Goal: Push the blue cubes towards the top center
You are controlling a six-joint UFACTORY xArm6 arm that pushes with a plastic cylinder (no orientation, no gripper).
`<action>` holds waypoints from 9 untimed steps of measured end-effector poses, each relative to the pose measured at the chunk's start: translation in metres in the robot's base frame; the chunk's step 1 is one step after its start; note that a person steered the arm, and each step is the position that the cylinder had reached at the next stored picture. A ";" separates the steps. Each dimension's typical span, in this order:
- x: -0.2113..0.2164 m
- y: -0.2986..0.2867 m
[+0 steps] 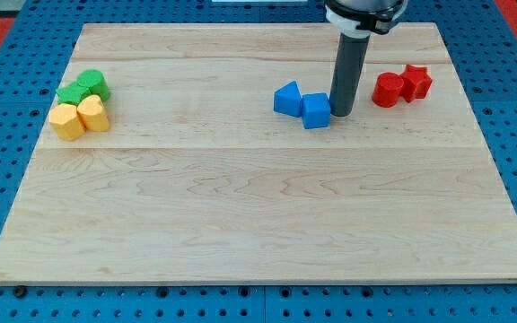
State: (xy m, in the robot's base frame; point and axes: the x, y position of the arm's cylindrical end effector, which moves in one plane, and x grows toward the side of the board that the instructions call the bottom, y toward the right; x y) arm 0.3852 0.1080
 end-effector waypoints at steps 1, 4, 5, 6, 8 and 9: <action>0.015 0.009; 0.018 -0.003; 0.016 -0.021; 0.015 -0.036; 0.003 -0.066; -0.005 -0.081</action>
State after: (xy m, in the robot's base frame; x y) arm 0.3802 0.0266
